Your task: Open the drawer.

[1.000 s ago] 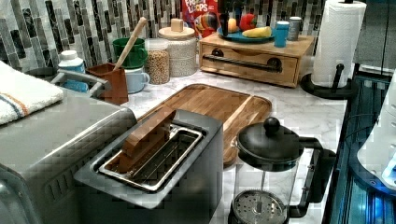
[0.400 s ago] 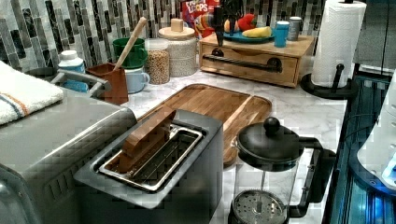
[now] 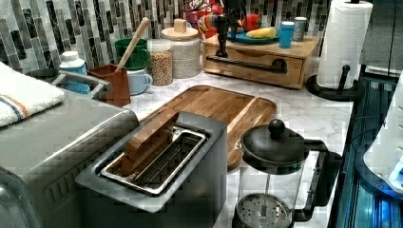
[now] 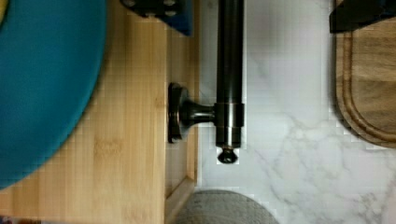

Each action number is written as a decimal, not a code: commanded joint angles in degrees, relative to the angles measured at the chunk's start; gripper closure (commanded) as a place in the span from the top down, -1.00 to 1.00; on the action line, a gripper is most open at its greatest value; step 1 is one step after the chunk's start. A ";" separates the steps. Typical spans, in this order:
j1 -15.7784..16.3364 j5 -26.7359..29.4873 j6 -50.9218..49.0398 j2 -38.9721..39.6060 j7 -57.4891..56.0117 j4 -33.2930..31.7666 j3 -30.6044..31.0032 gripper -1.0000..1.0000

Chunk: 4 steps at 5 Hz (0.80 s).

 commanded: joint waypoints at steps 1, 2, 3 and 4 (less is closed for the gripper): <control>0.32 -0.43 6.14 4.17 0.19 -4.29 1.08 1.00; 0.67 -0.67 4.52 4.69 1.29 -4.38 1.03 1.00; 0.57 -1.68 4.22 3.94 0.41 -5.13 1.02 1.00; 0.30 -0.15 1.86 4.99 -2.12 -2.92 2.23 1.00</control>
